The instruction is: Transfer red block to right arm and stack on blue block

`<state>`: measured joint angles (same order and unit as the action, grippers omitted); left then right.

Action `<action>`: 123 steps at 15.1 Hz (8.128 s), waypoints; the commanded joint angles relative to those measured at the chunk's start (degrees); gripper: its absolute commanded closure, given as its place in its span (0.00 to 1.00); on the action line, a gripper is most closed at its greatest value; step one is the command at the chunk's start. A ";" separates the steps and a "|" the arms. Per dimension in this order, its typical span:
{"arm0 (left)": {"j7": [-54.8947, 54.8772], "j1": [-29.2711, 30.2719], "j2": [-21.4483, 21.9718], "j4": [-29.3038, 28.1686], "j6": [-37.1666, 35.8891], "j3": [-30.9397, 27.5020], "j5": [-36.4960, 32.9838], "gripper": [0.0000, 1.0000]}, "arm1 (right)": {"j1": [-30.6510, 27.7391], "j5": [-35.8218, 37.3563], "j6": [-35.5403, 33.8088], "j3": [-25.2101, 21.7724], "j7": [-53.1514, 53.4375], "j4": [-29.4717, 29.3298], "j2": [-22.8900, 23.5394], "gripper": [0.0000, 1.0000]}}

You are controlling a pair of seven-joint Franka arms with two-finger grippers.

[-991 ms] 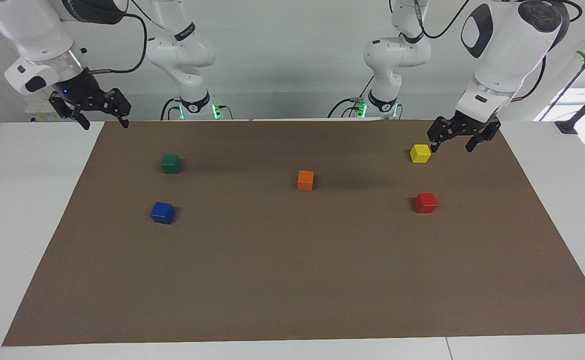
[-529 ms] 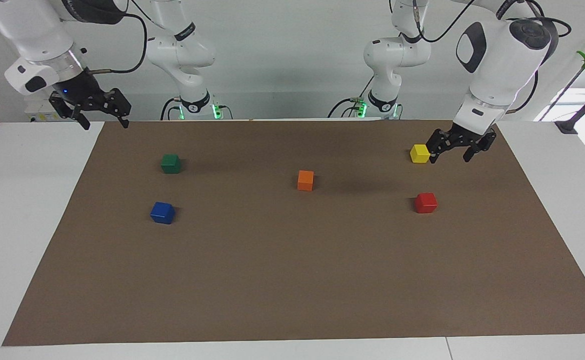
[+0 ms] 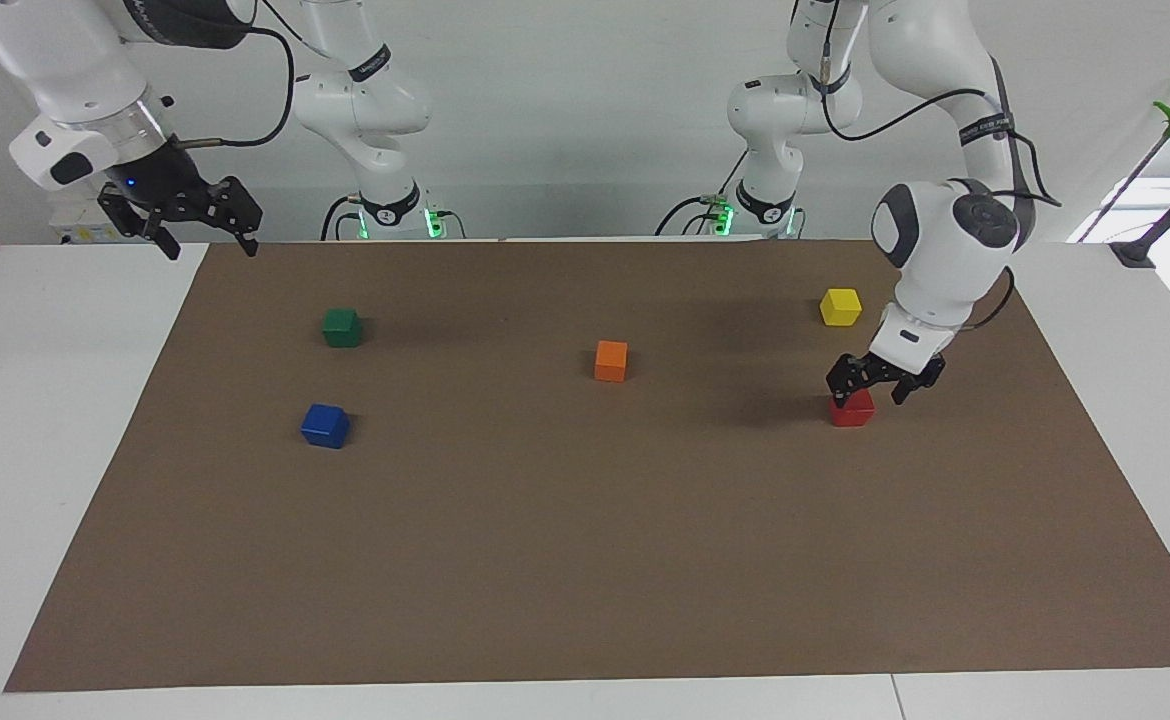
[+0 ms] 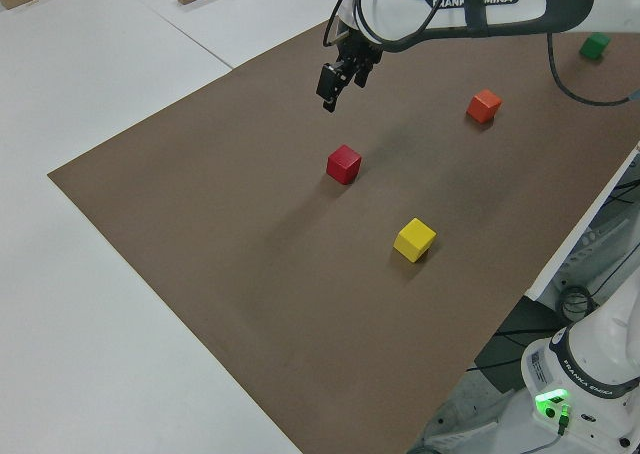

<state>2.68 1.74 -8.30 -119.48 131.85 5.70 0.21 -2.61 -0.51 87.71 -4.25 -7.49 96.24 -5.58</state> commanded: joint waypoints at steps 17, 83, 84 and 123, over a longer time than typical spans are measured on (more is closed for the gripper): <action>6.72 0.37 -2.42 -0.87 -1.66 0.54 -0.91 1.00 | -6.08 -29.87 10.99 0.29 -10.42 18.46 -4.62 0.00; 88.20 -11.50 30.19 -9.37 -2.21 22.51 61.31 0.01 | 27.84 -128.60 -30.58 0.38 -66.60 43.07 22.72 1.00; 88.12 -11.41 30.19 -9.37 -2.21 22.51 61.23 0.00 | 27.84 -128.60 -30.58 0.38 -66.87 42.98 22.72 1.00; 15.78 13.64 10.68 17.08 -36.75 21.19 -0.03 0.00 | 22.13 -48.49 30.07 0.47 0.70 29.81 -13.15 1.00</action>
<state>18.55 16.06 0.40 -100.42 94.78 27.16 1.38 21.04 -56.69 119.51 -4.33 -10.78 128.26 -19.64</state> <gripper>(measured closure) 0.000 0.449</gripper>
